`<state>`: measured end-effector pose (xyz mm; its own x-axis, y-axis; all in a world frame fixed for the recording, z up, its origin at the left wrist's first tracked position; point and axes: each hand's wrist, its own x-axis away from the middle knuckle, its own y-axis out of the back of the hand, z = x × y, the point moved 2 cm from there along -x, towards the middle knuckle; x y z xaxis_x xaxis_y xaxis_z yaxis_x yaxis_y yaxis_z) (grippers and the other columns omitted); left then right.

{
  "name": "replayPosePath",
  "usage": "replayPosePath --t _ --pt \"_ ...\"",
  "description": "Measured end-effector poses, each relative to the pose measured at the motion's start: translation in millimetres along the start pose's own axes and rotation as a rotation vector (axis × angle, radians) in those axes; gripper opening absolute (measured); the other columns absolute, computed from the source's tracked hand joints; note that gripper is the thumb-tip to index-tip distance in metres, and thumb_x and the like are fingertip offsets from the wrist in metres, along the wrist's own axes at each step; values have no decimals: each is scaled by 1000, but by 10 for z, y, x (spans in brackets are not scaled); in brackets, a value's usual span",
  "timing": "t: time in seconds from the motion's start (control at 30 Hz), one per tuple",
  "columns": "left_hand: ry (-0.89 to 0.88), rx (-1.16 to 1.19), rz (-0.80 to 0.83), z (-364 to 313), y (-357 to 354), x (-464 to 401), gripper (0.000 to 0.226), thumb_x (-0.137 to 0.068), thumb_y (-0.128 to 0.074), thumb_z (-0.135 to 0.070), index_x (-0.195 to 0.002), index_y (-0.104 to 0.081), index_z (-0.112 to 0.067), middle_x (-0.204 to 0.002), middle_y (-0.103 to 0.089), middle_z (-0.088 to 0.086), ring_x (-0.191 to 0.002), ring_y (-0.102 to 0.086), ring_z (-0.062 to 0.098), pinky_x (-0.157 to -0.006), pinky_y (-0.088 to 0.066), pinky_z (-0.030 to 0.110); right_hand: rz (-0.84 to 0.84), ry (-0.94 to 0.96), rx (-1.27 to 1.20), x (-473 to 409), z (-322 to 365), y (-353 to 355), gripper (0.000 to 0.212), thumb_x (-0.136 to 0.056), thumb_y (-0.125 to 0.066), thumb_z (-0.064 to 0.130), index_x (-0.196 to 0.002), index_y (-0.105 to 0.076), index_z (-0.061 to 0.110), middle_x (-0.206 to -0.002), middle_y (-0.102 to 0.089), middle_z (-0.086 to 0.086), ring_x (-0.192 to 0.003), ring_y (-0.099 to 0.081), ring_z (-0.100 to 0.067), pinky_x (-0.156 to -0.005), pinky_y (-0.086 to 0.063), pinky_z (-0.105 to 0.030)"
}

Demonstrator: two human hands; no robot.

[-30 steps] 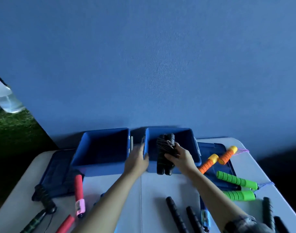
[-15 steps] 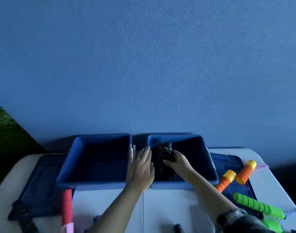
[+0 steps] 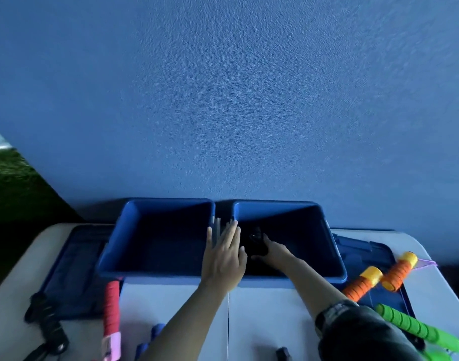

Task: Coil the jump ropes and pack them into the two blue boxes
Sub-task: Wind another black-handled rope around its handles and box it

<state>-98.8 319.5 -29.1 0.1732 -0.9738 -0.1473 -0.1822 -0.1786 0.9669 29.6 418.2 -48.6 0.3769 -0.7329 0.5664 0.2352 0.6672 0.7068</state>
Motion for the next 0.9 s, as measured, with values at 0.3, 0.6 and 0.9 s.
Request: replayPosePath --t 0.3,0.6,0.9 --pt "4 -58 -6 -124 212 132 48 -87 -35 -37 -111 -71 -19 -127 -63 5 -115 -61 21 -99 -35 66 -142 21 -6 477 -109 303 67 -84 -67 38 -138 -42 7 -136 -53 -11 -124 -49 -25 -95 -40 -26" --pt "-115 31 67 -845 113 879 53 -82 -36 -36 -122 -65 -16 -132 -60 11 -123 -56 22 -99 -35 68 -512 140 -248 1506 -610 298 44 -88 -63 21 -130 -54 9 -127 -58 -6 -115 -54 -19 -90 -33 -16" --pt "-190 -68 340 -1329 -216 1712 58 -97 -32 -35 -153 -20 -22 -161 -13 1 -148 -10 10 -113 -10 62 -467 2 -306 2265 -1219 -633 50 -87 -64 20 -133 -49 10 -133 -51 -9 -123 -46 -24 -98 -33 -25"
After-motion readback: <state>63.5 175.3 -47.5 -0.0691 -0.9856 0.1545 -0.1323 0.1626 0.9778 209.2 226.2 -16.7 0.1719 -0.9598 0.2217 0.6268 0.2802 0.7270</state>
